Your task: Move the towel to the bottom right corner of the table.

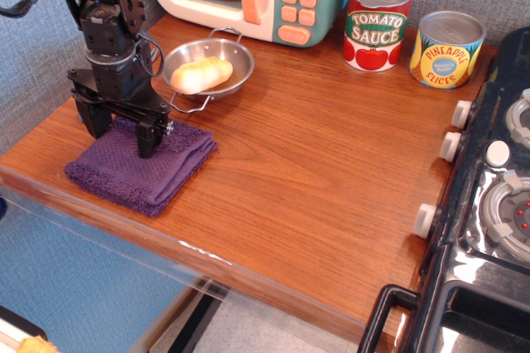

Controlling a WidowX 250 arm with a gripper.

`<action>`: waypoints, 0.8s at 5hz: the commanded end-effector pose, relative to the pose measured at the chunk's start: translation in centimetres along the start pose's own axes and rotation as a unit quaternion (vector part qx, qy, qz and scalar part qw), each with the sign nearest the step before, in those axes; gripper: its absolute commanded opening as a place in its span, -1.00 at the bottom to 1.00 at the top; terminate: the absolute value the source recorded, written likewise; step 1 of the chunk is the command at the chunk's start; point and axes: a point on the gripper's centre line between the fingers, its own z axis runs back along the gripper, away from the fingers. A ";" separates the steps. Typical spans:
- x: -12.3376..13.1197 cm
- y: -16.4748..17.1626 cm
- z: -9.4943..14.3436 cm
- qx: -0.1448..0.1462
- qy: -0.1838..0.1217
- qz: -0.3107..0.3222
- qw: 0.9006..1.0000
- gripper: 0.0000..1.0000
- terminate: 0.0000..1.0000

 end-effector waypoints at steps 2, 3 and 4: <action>-5.4 -13.4 1.5 -0.065 0.069 -0.048 0.994 1.00 -1.00; -6.2 -16.4 2.6 -0.088 0.069 -0.043 0.993 1.00 -1.00; -5.9 -18.4 3.4 -0.097 0.071 0.001 0.993 1.00 -1.00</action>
